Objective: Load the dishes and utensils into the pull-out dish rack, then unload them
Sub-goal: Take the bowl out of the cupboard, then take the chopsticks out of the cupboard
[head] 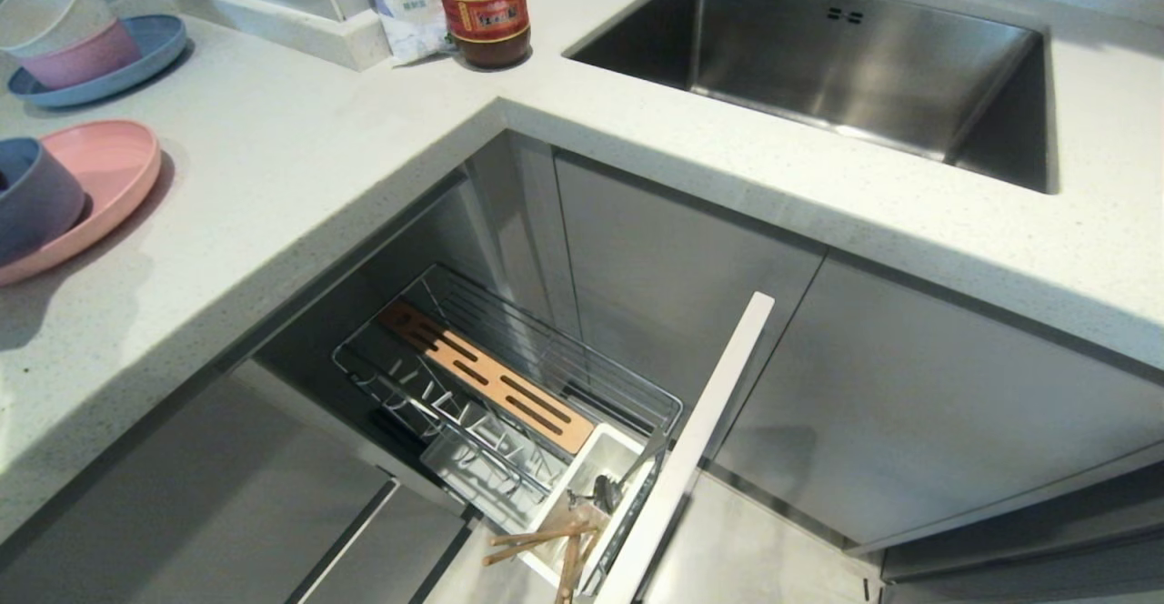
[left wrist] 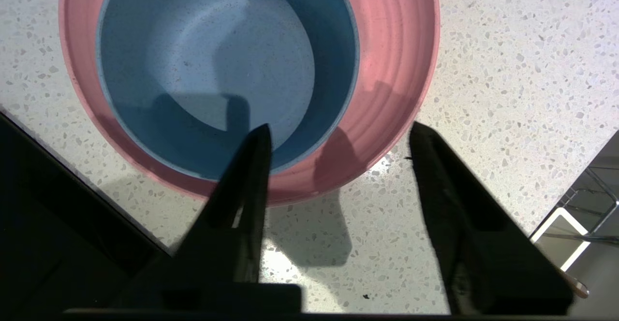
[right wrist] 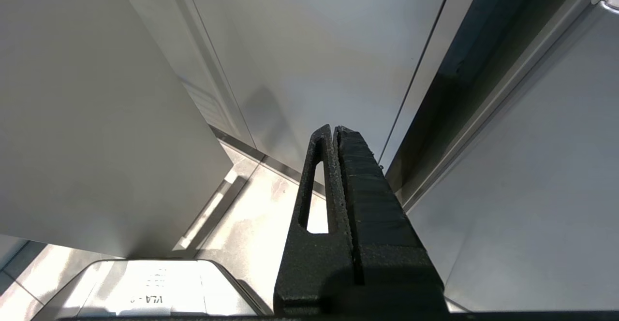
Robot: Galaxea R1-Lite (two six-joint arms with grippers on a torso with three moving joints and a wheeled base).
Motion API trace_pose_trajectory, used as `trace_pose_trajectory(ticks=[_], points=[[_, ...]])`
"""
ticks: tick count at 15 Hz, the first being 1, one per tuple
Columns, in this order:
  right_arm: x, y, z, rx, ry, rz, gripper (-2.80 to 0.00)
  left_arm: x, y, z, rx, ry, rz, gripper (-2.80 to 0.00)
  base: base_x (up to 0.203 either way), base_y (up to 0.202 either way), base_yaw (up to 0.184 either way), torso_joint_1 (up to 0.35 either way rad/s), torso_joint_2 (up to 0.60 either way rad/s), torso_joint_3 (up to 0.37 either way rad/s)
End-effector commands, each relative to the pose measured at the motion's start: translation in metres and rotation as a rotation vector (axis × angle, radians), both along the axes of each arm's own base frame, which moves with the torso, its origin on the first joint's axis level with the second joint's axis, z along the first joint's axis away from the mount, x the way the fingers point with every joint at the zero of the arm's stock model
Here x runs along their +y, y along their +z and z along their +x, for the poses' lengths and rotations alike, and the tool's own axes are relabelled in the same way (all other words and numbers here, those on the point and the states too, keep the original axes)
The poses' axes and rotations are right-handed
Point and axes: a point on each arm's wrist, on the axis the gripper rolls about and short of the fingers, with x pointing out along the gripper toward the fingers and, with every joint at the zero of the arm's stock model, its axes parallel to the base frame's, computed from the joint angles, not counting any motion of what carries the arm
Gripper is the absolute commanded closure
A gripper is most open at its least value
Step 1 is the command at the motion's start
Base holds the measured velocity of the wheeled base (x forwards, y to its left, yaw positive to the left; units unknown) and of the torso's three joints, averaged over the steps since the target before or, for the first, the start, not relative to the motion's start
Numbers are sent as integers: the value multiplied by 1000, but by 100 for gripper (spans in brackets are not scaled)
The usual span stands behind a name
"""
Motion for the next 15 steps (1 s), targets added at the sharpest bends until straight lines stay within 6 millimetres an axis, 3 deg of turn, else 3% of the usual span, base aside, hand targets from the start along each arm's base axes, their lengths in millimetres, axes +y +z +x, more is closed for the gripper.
trace_pose_trajectory(ticks=[1,6,12,13,15], points=[[0,0,0,-3,0,0,0,-2,1,-3,-4,-1,-1,-280,0,0,0,0,0,0],[0,-1,0,-3,1,0,0,-17,12,-24,-63,14,-10,-280,0,0,0,0,0,0],[0,0,0,-3,0,0,0,-58,31,-70,-282,-34,-78,-280,0,0,0,0,0,0],[0,0,0,-3,0,0,0,-64,32,-75,-346,-53,-95,0,0,0,0,0,0,0],[0,0,0,-3,1,0,0,-73,30,-82,-462,-102,-100,0,0,0,0,0,0,0]])
